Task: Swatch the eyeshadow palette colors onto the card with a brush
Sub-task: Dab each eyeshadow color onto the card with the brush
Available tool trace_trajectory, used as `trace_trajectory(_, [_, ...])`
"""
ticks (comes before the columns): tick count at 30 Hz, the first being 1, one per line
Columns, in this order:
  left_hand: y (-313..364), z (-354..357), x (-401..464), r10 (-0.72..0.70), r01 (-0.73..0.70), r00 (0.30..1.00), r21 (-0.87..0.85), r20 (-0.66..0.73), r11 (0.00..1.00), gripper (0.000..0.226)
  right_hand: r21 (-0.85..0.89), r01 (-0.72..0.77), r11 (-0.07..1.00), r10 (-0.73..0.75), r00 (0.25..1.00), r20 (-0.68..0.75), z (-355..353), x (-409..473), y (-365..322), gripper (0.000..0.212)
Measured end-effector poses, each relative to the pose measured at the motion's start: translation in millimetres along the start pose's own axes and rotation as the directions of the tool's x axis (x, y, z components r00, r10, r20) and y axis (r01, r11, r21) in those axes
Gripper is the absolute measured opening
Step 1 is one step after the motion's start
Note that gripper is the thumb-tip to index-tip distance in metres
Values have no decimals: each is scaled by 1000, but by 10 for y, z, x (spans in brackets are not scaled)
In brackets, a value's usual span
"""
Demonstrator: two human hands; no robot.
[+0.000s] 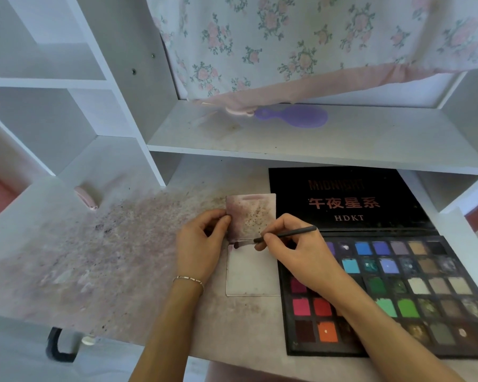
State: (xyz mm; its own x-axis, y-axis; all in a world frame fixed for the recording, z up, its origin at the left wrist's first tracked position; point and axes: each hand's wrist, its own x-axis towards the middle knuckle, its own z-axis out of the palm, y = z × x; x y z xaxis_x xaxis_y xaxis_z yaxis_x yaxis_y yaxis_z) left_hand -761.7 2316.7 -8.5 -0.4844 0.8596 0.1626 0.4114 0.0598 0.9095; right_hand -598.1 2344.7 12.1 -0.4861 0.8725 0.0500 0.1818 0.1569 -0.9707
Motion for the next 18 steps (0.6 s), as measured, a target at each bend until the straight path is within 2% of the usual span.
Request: trace_trajectory(18, [9,-2,-3,6,-6,1000,14,5,1000,14,-99,-14,995,16,1000,15,15,-4,-16,14])
